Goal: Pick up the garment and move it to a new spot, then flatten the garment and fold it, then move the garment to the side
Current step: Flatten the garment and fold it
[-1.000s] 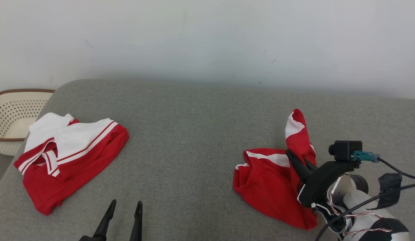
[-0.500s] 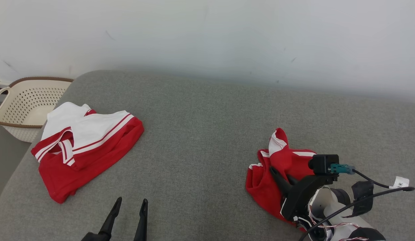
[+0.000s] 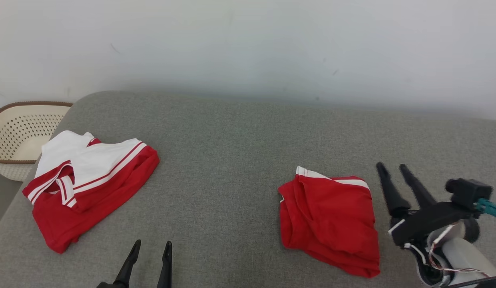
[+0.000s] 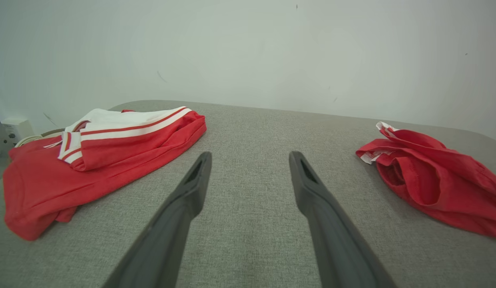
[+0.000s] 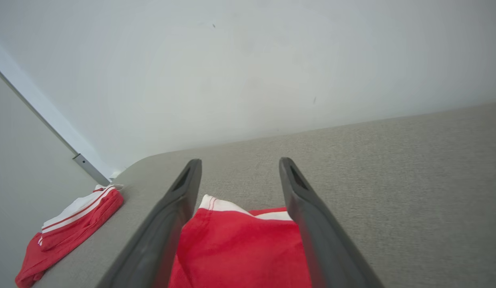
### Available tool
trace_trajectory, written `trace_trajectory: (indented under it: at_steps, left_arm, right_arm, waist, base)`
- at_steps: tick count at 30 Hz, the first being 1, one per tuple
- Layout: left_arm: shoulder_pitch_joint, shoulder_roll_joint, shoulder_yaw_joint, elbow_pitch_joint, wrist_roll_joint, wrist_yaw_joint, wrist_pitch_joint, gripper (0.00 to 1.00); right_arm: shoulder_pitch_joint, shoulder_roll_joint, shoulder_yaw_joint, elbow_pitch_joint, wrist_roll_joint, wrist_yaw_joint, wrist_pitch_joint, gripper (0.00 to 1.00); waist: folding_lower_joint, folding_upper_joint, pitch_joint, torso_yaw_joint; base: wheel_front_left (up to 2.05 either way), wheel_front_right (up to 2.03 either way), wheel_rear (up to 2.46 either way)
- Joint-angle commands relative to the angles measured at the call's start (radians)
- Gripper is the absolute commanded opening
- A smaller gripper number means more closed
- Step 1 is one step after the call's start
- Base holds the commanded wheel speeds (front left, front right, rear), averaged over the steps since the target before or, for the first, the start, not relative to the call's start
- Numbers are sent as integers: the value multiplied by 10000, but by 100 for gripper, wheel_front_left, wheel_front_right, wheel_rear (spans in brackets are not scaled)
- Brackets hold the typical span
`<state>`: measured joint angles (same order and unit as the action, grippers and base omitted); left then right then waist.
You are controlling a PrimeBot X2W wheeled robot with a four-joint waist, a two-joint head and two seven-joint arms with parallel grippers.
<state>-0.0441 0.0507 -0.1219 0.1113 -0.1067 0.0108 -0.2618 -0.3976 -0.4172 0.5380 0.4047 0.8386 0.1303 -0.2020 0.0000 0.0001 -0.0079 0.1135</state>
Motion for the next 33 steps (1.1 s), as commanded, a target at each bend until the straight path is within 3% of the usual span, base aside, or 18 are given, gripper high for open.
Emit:
trace_trajectory:
  at_steps: [1,4,10,11,12,13,14,23,33]
  left_arm:
    - [47,0,34,-69,-16,26,-48,100]
    - [17,-2,34,-72,-1,-3,-48,100]
    - [-60,-1,15,-59,1,-48,-48,100]
    - [-65,2,22,-53,1,-52,-48,100]
    - [-73,1,33,-46,6,-54,-48,100]
    - [-83,-1,40,-43,10,-54,-48,100]
    - [-98,1,45,-39,16,-59,-48,100]
    - [-235,0,-27,31,100,-153,-48,100]
    - [-421,5,-69,128,181,-235,-48,100]
  right_arm:
    - [226,-24,-263,-94,-74,9,-107,100]
    - [529,-392,-1217,-37,-951,9,-287,100]
    - [1222,158,-2311,194,-1980,9,-296,98]
    - [1284,226,-2362,258,-2160,9,-268,47]
    - [1325,278,-2415,337,-2321,9,-287,31]
    - [1365,409,-2462,456,-2392,9,-316,7]
    - [1389,548,-2475,605,-2452,9,-343,0]
    - [385,1316,-1989,2563,-3530,9,-617,0]
    - [-153,1883,-2083,3718,-4036,9,-643,0]
  waist:
    - [0,-1,33,-58]
    - [0,-1,92,-86]
    - [0,-1,163,-36]
    - [0,-1,170,-21]
    - [0,-1,175,-9]
    - [0,-1,180,1]
    - [0,-1,184,16]
    - [0,-1,257,275]
    - [0,-1,466,929]
  base:
    - [0,0,0]
    - [0,0,0]
    - [0,0,0]
    - [0,0,0]
    - [0,0,0]
    - [0,0,0]
    - [0,0,0]
    - [0,0,0]
    - [0,0,0]
